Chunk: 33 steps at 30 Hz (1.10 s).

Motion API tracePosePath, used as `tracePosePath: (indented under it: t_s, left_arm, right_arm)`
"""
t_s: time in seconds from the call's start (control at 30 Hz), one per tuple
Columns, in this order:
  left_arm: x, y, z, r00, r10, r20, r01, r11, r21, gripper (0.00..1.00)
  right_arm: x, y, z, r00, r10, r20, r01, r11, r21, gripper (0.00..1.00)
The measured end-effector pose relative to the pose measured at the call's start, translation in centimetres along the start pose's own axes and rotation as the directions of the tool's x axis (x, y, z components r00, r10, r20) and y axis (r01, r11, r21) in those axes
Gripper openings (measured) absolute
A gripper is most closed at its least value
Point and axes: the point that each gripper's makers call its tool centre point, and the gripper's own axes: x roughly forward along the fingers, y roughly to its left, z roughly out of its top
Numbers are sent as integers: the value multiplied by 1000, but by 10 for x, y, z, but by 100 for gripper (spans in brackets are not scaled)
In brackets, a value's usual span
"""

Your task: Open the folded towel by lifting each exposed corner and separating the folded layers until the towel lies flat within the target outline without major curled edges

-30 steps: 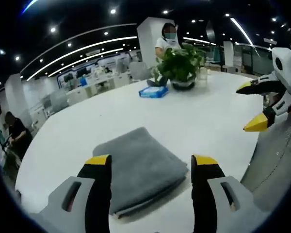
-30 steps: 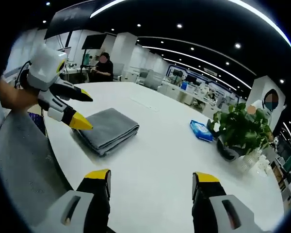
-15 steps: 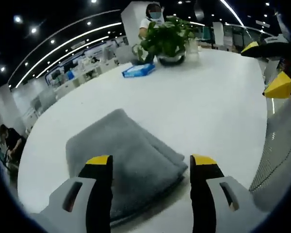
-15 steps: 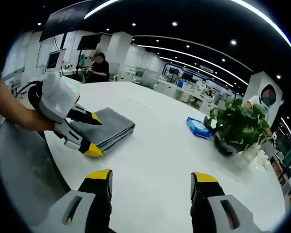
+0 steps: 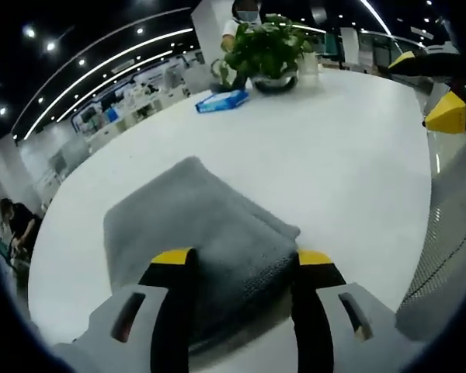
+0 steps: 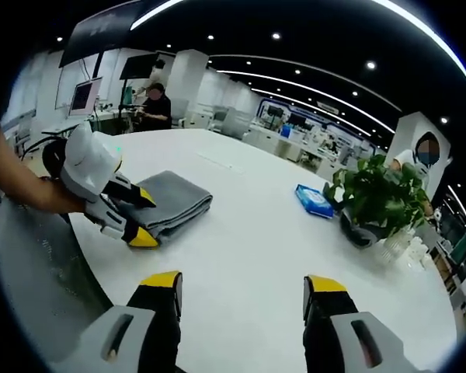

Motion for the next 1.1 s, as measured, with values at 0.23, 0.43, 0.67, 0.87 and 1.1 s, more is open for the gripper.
tracePosePath:
  t_s: [0.23,0.43,0.67,0.87,1.1]
  left_arm:
    - [-4,6,5,1000,9,17,-8,999,-36,27]
    - [-8,11,10,999,18,39,-15,997,-80,19]
    - [-13,20,14,997,27,68,-15,984,-175,15]
    - [-19,30,20,994,43,102,-11,956,-294,15]
    - [-22,35,23,990,55,126,-10,943,-334,16]
  right_arm:
    - [-1,-4,0,1000,-12,4,12,1000,17,60]
    - [-2,-3,0,1000,-14,2,14,1000,0,60]
    - [-2,-3,0,1000,-15,1,15,1000,-2,59]
    - [-1,-2,-1,1000,-14,-6,14,1000,-9,59]
    - [-1,-1,-3,1000,-12,-14,11,1000,-22,58]
